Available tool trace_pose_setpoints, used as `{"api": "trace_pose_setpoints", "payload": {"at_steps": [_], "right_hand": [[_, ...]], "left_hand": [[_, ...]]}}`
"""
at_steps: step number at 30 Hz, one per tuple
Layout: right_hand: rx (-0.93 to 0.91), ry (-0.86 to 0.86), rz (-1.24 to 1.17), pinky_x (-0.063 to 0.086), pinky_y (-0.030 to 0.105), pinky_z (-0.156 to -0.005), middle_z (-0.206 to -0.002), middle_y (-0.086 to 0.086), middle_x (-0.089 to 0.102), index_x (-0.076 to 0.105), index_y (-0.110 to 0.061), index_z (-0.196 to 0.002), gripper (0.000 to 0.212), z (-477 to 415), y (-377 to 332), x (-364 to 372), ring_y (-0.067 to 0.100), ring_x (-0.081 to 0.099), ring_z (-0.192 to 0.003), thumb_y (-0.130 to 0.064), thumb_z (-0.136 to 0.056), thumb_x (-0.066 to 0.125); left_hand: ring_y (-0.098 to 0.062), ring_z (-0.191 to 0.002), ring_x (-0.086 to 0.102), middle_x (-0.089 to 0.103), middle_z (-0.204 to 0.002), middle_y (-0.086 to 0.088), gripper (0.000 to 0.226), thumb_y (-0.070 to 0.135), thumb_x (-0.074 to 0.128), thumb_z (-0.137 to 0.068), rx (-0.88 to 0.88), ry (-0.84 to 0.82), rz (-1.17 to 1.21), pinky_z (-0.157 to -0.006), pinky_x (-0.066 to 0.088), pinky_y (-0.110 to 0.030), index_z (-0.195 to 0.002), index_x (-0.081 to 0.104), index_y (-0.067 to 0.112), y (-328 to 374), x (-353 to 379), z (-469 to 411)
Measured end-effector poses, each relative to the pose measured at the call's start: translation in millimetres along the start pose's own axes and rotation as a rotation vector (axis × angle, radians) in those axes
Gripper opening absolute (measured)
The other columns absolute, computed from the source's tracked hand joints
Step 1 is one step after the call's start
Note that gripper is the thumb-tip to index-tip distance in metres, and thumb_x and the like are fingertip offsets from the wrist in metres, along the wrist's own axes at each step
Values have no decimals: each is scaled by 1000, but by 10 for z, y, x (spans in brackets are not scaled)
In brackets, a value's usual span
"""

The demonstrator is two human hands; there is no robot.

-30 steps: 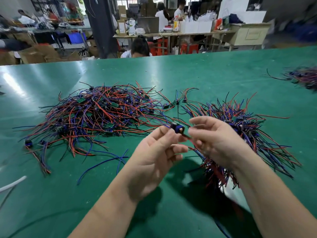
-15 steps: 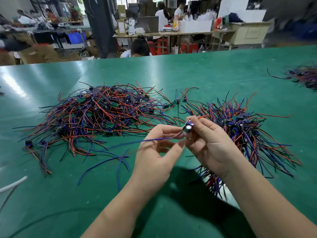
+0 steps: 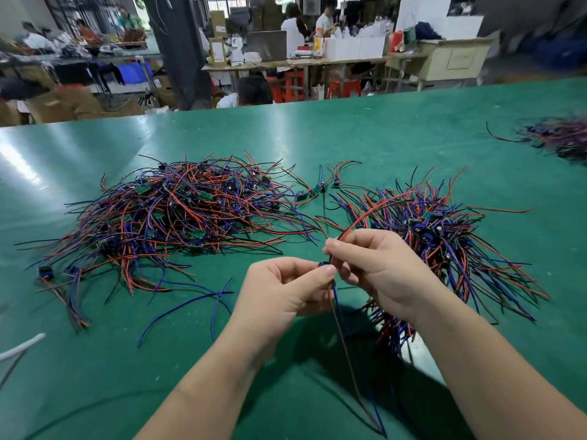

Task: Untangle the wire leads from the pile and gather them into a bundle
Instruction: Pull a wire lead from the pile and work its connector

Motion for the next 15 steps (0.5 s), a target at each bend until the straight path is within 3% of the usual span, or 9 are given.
{"api": "trace_pose_setpoints", "payload": {"at_steps": [3,8,12,15], "right_hand": [[-41,96,-7,36,13,-41,-53,1,59,69,-10,-62,17,-30,-75,-110,7,49,-44,-25,-71,68],[-119,317,63,33,15,-39,-52,1,57,67,-6,-70,19,-65,-174,-340,9,49,-41,-14,-87,66],[-152,346,111,32,15,-37,-50,-5,57,67,-5,-75,17,-43,-135,-250,8,50,-36,-17,-88,66],[-139,321,79,31,15,-39,-50,-2,55,68,-9,-66,22,-19,-173,-247,10,48,-35,-17,-87,66]], "left_hand": [[-13,-47,60,64,-60,-12,13,2,73,-75,-78,-130,-134,-47,50,-21,-64,67,6,12,2,31],[-10,-48,60,65,-58,-4,19,5,77,-75,-205,-439,-401,-46,48,-19,-62,66,15,-58,-10,110],[-10,-50,60,63,-56,1,21,7,78,-75,-225,-495,-477,-48,49,-19,-64,64,18,-1,-117,90],[-10,-49,60,65,-58,1,17,11,76,-69,-248,-549,-490,-48,50,-20,-61,64,21,81,-255,72]]}}
Point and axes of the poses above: each hand's wrist, its own z-axis away from the middle knuckle, its own x-axis out of the palm, y = z × x, the point moved 1 cm from there along -z, towards the middle knuckle
